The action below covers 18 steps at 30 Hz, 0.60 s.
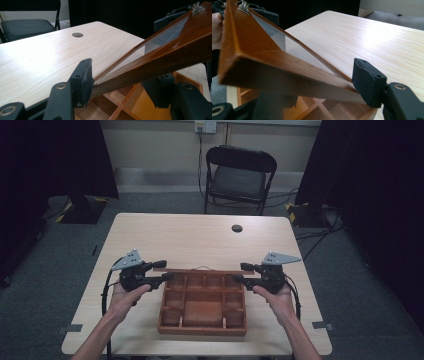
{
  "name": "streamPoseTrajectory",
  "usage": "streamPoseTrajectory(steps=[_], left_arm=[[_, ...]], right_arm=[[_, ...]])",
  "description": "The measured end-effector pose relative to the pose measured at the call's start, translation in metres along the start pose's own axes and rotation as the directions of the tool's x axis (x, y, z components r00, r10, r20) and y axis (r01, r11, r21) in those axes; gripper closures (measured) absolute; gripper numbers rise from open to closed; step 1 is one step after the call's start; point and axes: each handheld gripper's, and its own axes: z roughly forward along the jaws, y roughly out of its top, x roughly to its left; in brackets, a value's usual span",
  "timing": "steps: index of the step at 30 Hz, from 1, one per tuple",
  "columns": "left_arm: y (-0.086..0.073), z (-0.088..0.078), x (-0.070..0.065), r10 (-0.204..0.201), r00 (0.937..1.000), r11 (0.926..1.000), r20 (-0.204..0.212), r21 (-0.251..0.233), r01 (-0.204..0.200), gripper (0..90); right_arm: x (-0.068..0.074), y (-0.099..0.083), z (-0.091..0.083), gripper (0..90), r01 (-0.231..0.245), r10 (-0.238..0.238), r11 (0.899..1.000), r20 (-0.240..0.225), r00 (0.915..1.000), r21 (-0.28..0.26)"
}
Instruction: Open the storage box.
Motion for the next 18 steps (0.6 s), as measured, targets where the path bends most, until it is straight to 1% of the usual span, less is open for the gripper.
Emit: streamPoseTrajectory(steps=[4, 5, 8, 9, 10, 13, 15, 18], left_arm=[[-0.001, 0.002, 0.003, -0.003, 1.0000, 1.0000, -0.004, 0.007, 0.003, 42.4], [-0.002, 0.004, 0.005, -0.021, 0.9998, 0.9997, -0.004, 0.011, 0.021, 41.9], [-0.003, 0.007, 0.009, -0.032, 0.9994, 0.9993, -0.011, 0.017, 0.033, 40.3], [-0.004, 0.008, 0.010, -0.039, 0.9992, 0.9990, -0.012, 0.019, 0.039, 40.7], [-0.004, 0.009, 0.011, -0.040, 0.9991, 0.9990, -0.011, 0.018, 0.040, 42.3], [-0.004, 0.011, 0.013, -0.041, 0.9991, 0.9990, -0.011, 0.016, 0.041, 43.3], [-0.003, 0.011, 0.015, -0.040, 0.9990, 0.9991, -0.022, 0.011, 0.040, 44.6], [-0.002, 0.013, 0.017, -0.053, 0.9979, 0.9986, -0.037, -0.001, 0.053, 45.9]], right_arm=[[-0.001, 0.000, 0.002, 39.8, -0.002, 0.002, 1.000, 0.000, 1.0000, -0.006], [-0.002, 0.000, 0.003, 39.3, -0.004, 0.004, 1.000, 0.002, 1.0000, -0.009], [-0.004, 0.000, 0.003, 37.2, -0.006, 0.006, 1.000, -0.004, 1.0000, -0.018], [-0.005, 0.000, 0.004, 37.3, -0.010, 0.010, 1.000, -0.001, 1.0000, -0.020], [-0.007, 0.000, 0.005, 37.6, -0.011, 0.011, 1.000, -0.002, 0.9999, -0.021], [-0.008, 0.001, 0.007, 38.1, -0.012, 0.012, 1.000, 0.000, 0.9999, -0.020], [-0.010, 0.003, 0.008, 38.3, -0.013, 0.013, 0.999, 0.004, 0.9999, -0.030], [-0.013, 0.004, 0.010, 39.4, -0.015, 0.016, 0.999, 0.013, 0.9998, -0.039]])
